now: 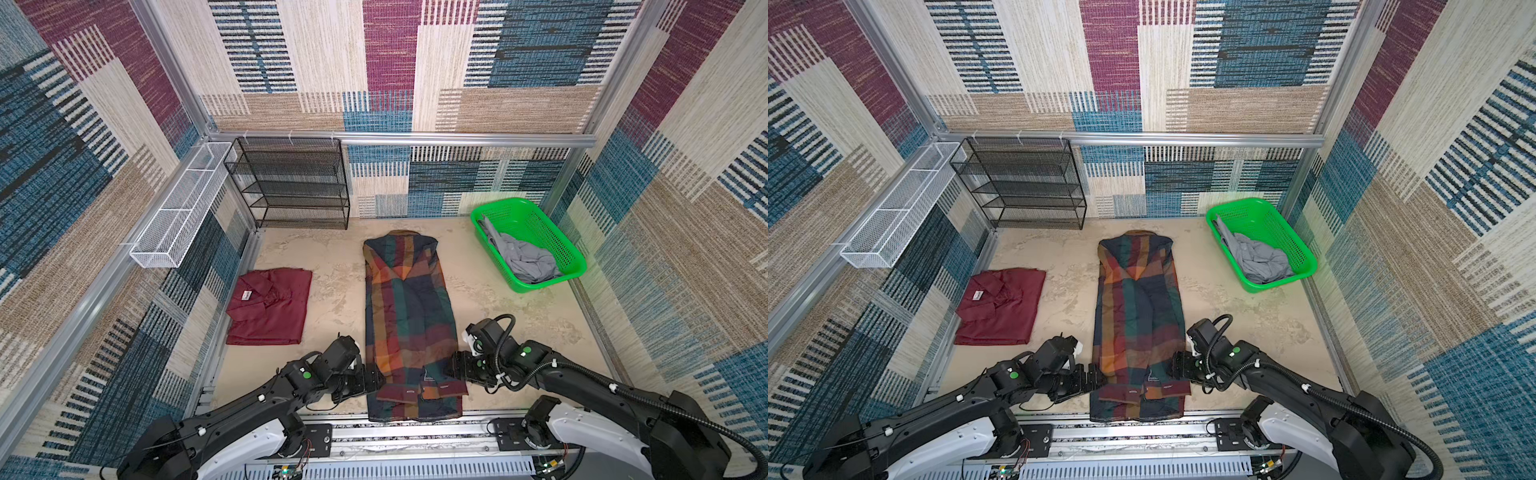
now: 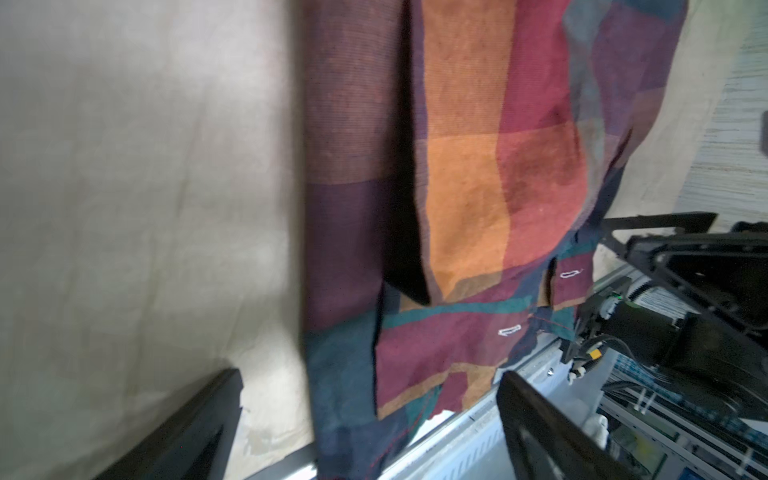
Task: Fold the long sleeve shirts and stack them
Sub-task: 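Grasp the plaid shirt's hem corners nearest the robot with both grippers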
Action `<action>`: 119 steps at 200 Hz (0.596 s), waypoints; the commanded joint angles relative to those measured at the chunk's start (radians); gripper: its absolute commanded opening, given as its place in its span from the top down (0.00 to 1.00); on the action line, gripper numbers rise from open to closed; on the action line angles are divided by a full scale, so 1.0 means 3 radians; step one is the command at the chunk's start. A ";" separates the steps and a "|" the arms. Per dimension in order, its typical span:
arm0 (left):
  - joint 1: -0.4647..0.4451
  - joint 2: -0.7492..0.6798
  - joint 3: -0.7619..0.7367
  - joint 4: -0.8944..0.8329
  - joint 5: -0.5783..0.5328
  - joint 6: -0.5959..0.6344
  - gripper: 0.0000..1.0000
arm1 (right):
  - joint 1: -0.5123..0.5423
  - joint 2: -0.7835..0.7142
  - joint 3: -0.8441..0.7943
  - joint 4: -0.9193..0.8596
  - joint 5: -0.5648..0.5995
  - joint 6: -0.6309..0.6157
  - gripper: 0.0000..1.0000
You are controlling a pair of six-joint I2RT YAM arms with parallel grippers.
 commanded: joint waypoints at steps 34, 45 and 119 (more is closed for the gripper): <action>-0.0009 0.0203 -0.0103 0.0322 0.0149 -0.0143 0.06 | 0.0228 -0.0147 -0.0277 0.0152 -0.0192 0.0531 0.27; -0.0011 0.0213 -0.0169 0.0432 0.0165 -0.0198 0.09 | 0.0284 -0.0114 -0.0284 0.0246 -0.0196 0.0586 0.29; -0.0133 0.0389 -0.0390 0.0878 0.0227 -0.0370 0.48 | 0.0436 0.0109 -0.0384 0.0655 -0.0251 0.0695 0.49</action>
